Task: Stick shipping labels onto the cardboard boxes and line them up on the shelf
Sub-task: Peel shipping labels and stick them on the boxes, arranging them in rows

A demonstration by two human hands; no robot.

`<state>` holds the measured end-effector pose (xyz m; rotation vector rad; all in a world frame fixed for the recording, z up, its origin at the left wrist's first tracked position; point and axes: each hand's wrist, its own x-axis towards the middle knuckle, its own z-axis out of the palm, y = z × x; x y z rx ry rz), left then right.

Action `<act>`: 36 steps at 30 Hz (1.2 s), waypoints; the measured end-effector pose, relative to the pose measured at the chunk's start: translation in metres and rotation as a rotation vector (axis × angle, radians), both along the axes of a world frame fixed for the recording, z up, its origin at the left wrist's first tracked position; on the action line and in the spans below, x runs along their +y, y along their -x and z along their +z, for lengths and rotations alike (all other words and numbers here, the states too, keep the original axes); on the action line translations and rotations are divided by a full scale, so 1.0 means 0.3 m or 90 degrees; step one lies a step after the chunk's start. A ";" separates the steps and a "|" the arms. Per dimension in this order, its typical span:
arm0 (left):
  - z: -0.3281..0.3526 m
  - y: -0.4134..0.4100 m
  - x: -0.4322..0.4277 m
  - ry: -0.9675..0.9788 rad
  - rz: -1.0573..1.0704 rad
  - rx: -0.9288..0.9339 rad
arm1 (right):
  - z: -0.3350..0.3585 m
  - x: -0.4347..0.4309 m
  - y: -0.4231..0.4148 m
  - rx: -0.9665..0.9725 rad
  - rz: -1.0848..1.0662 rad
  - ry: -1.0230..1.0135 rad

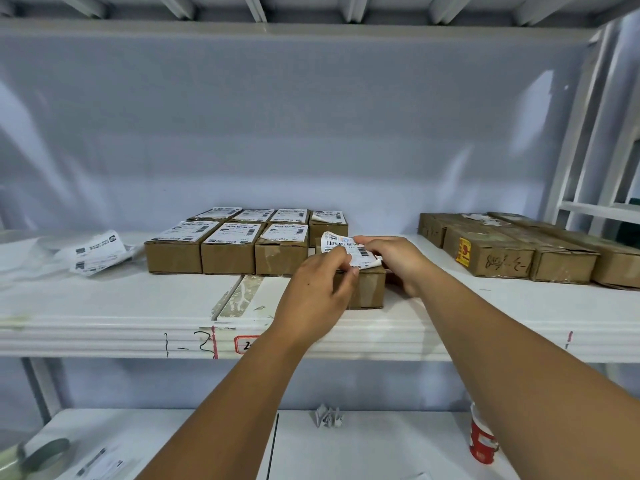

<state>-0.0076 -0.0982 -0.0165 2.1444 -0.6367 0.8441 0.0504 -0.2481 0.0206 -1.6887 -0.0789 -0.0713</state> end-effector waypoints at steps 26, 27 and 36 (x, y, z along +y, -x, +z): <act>-0.011 -0.014 -0.007 -0.006 0.050 0.015 | 0.108 0.138 -0.114 -0.103 0.217 0.410; -0.010 -0.013 -0.007 -0.004 0.050 0.018 | 0.106 0.133 -0.111 -0.113 0.207 0.373; -0.008 -0.010 -0.009 0.004 0.047 0.027 | 0.001 -0.047 -0.027 -0.138 0.168 0.168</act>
